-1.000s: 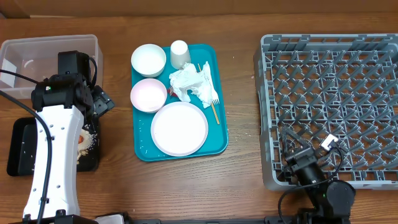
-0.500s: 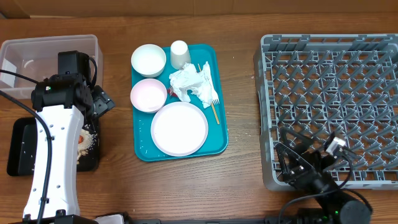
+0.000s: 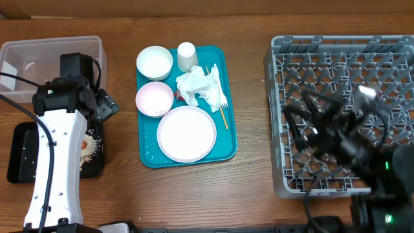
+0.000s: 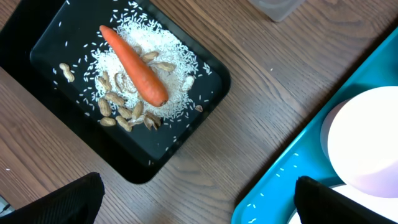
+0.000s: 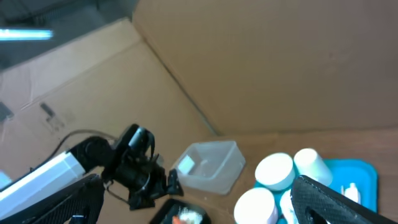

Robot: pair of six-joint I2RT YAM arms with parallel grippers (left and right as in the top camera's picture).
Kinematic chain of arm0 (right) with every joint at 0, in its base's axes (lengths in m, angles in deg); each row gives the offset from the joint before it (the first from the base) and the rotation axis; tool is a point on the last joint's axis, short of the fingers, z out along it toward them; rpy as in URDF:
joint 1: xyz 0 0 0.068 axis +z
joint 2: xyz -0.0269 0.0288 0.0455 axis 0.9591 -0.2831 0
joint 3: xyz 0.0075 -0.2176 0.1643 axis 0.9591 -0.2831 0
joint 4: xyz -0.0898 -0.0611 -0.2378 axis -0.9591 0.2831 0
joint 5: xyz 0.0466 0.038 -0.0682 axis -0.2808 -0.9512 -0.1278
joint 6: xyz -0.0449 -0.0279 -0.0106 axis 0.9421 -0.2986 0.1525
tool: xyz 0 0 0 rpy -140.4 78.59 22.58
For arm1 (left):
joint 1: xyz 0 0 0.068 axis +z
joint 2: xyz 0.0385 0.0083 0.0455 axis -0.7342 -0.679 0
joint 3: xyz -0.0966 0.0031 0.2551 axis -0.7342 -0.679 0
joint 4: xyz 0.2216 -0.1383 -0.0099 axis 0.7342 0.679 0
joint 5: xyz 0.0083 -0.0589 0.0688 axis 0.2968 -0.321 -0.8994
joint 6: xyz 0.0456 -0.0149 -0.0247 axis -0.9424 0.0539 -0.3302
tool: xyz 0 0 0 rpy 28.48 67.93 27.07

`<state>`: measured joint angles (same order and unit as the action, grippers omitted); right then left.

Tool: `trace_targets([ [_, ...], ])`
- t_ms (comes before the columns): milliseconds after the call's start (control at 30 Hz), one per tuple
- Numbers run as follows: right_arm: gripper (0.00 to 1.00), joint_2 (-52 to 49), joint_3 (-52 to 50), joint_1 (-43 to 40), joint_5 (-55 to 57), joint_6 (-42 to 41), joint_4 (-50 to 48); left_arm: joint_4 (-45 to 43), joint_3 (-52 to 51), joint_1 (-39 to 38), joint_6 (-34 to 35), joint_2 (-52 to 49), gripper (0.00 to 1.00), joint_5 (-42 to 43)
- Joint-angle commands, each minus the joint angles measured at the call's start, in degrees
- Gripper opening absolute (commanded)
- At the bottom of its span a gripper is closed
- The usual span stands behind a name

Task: Sort waste into correct bins and load items into the dishwasher rack
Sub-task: 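Raise the right gripper from the rack toward the white plate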

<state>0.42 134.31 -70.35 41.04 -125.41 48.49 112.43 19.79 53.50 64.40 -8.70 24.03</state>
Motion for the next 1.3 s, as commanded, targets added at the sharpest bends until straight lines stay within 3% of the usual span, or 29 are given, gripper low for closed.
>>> trace_targets([
  [0, 1.0, -9.77, 8.15, 6.93, 3.56, 6.84, 4.79, -0.04, 0.63, 0.13, -0.68, 0.22, 1.0, 0.02],
  [133, 1.0, -20.83, 14.75, 18.1, 13.49, 12.79, 13.88, -0.04, 0.63, 0.13, -0.68, 0.22, 1.0, 0.02],
  [367, 1.0, -42.25, 23.3, 37.62, 45.7, 16.24, 24.55, -0.04, 0.63, 0.13, -0.68, 0.22, 1.0, 0.02],
  [467, 1.0, -48.98, 24.55, 39.98, 47.23, 14.82, 24.65, -0.04, 0.63, 0.13, -0.68, 0.22, 1.0, 0.04],
  [667, 1.0, -57.66, 24.74, 39.39, 48.09, 3.41, 26.97, -0.04, 0.63, 0.13, -0.68, 0.22, 1.0, 0.04],
  [800, 1.0, -60.35, 24.74, 39.17, 47.1, 3.32, 27.78, -0.04, 0.63, 0.13, -0.68, 0.22, 1.0, 0.04],
  [967, 0.87, -64.76, 24.72, 39.39, 46.88, 3.26, 30.34, -0.04, 0.63, 0.13, -0.68, 0.22, 1.0, 0.04],
  [1267, 0.86, -68.48, 24.63, 39.56, 44.92, 1.64, 31.5, -0.04, 0.63, 0.13, -0.68, 0.22, 1.0, 0.04],
])
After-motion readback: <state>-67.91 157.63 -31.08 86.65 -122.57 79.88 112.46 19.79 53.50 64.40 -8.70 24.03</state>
